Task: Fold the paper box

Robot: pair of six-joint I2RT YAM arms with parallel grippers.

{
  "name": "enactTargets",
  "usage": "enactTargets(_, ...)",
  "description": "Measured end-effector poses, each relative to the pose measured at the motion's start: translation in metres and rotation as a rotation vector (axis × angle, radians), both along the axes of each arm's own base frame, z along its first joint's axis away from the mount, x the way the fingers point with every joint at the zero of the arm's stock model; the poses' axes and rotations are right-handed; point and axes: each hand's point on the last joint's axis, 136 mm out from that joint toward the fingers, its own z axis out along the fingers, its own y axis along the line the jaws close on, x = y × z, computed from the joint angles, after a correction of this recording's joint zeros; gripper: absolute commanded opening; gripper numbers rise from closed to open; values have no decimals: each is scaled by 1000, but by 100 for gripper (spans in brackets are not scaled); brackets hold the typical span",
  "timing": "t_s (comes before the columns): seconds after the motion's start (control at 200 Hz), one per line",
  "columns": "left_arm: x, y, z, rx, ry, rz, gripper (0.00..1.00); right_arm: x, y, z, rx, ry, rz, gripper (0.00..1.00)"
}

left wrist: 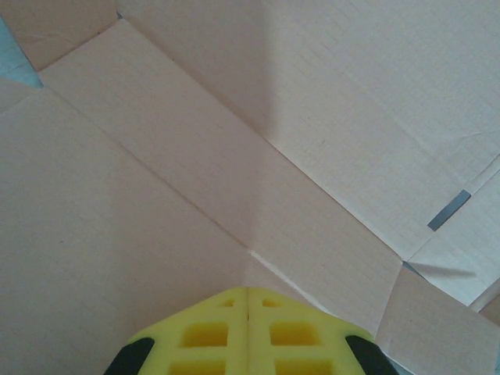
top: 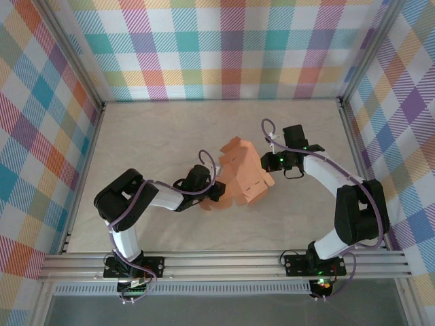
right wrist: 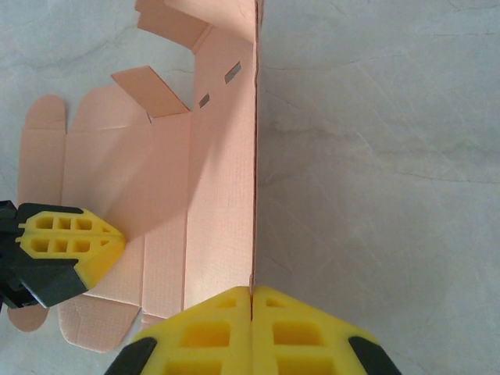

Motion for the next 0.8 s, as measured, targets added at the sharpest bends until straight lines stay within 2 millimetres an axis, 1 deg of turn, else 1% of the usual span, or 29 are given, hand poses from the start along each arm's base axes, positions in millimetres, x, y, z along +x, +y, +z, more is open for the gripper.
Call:
enactTargets(0.145,-1,0,0,0,0,0,0,-2,-1,-3,-5,6,-1,0)
enactTargets(0.195,0,0,0,0,0,0,0,-2,0,-3,-8,6,0,5)
enactTargets(0.255,-1,0,0,0,-1,-1,0,-2,1,-3,-10,5,2,7)
enactTargets(0.405,-1,0,0,0,-1,-1,0,-3,0,-4,-15,6,2,5)
enactTargets(0.48,-1,0,0,0,-2,0,0,-3,0,-4,-19,5,2,6)
enactTargets(0.535,-1,0,-1,1,-3,1,0,-3,0,-4,-22,3,2,11)
enactTargets(0.57,-1,0,-1,1,-3,1,0,-3,0,-4,-27,1,4,18)
enactTargets(0.595,-1,0,-1,1,-3,1,0,-3,0,-5,-27,3,4,19)
enactTargets(0.635,-1,0,-1,2,-2,2,0,-4,-1,-5,-33,3,7,16)
enactTargets(0.705,-1,0,-1,2,-3,2,0,-4,-1,-6,-36,7,7,6)
enactTargets(0.73,-1,0,-1,2,-3,2,0,-4,-1,-6,-38,5,12,0)
enactTargets(0.8,-1,0,-1,2,-3,2,0,-5,-2,-7,-41,8,9,0)
